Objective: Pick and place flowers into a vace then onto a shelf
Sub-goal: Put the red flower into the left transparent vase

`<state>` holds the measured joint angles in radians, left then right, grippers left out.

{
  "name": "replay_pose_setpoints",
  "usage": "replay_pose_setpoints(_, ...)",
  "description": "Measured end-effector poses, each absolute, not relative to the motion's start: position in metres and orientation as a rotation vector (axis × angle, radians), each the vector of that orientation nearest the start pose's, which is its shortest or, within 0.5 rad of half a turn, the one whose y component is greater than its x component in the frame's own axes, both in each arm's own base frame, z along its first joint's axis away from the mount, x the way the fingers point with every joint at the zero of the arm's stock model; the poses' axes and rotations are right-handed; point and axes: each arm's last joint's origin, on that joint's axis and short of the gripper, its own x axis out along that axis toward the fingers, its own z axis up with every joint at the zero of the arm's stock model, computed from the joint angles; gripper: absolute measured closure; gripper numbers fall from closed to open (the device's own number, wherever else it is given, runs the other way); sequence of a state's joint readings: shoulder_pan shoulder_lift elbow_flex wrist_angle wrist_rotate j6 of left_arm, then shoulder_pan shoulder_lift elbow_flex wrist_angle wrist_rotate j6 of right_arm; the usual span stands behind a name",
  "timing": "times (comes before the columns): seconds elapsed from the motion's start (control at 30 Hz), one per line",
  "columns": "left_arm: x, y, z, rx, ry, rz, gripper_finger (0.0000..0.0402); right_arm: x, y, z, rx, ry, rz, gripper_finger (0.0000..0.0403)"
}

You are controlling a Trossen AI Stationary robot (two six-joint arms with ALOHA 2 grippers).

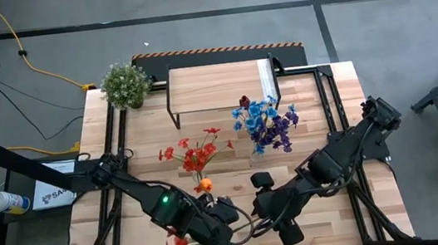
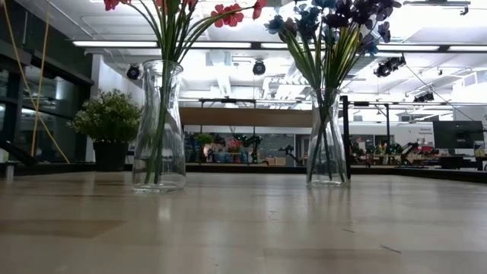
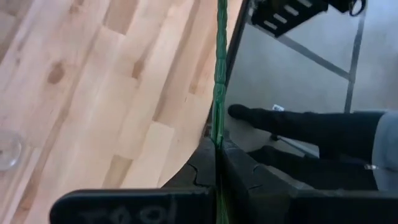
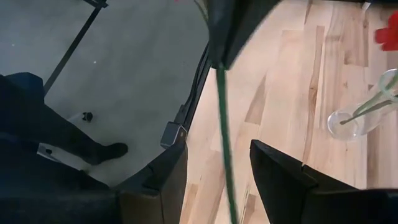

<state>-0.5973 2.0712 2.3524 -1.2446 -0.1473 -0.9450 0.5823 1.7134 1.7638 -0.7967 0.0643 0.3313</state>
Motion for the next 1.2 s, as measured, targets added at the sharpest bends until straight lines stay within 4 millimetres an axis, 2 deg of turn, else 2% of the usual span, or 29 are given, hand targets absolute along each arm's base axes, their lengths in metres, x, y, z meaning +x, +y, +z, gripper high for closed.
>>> replay_pose_setpoints(0.3,0.357,-0.226,0.383,-0.513,0.975,0.039,0.0363,0.319,0.208,0.357,0.061,0.826,0.369,0.0238)
replay_pose_setpoints(0.97,0.372,-0.228,0.371,-0.51,0.994,-0.019,0.0364,0.322,0.204,0.357,0.063,0.823,0.349,0.0238)
replay_pose_setpoints(1.2,0.372,-0.228,0.372,-0.518,0.981,-0.024,0.0364,0.325,0.204,0.349,0.048,0.866,0.333,0.0238)
